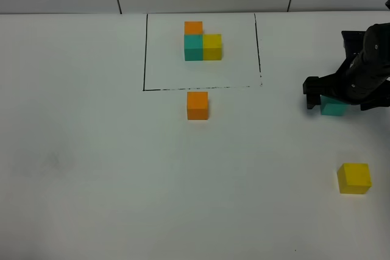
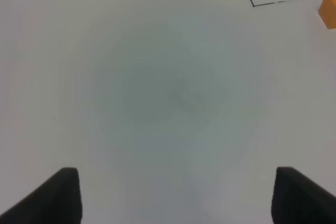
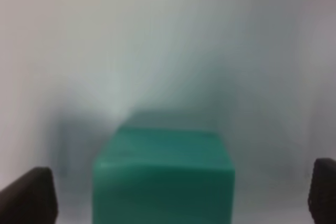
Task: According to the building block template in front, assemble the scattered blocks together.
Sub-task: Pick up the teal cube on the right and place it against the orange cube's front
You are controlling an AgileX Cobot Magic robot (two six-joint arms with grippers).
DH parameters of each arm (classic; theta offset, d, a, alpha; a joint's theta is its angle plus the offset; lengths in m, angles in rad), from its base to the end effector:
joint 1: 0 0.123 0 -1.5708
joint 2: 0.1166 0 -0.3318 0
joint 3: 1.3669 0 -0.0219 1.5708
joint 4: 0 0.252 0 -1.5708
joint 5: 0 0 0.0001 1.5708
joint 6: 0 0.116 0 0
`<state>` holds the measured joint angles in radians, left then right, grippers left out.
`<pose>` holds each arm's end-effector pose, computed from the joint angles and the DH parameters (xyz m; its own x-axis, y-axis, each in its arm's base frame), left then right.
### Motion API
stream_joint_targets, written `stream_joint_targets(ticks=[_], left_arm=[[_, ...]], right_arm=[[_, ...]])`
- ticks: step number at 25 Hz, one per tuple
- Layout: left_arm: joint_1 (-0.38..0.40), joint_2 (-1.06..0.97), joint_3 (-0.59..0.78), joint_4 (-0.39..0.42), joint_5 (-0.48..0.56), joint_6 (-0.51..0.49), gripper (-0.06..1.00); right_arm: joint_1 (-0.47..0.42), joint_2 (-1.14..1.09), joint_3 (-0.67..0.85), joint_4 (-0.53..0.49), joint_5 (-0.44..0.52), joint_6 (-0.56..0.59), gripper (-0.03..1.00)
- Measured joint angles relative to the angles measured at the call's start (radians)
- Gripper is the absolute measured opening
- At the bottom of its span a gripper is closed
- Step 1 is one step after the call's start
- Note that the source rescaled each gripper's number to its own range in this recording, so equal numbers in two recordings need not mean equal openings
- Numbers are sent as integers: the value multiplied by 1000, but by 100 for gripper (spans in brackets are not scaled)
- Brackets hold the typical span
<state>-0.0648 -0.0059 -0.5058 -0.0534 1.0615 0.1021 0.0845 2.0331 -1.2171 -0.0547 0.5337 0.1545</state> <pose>-0.0306 -0.0034 0.2681 -0.4353 0.1043 -0.8942 0.1398 0.9891 0.0473 0.4181 0.0322 0.1388 -0.9519 0.0269 -0.3052 0.0262 0.9996 0.0063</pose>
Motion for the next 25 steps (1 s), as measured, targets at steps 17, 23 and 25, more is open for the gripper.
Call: stream_joint_targets(ticks=[17, 23, 25], left_arm=[[0, 0, 0, 0, 0, 0, 69], [0, 0, 0, 0, 0, 1, 69], [0, 0, 0, 0, 0, 1, 69]], right_arm=[[0, 51, -65, -21, 81, 0, 65], [0, 51, -65, -21, 100, 17, 3], [0, 43, -65, -23, 109, 22, 3]])
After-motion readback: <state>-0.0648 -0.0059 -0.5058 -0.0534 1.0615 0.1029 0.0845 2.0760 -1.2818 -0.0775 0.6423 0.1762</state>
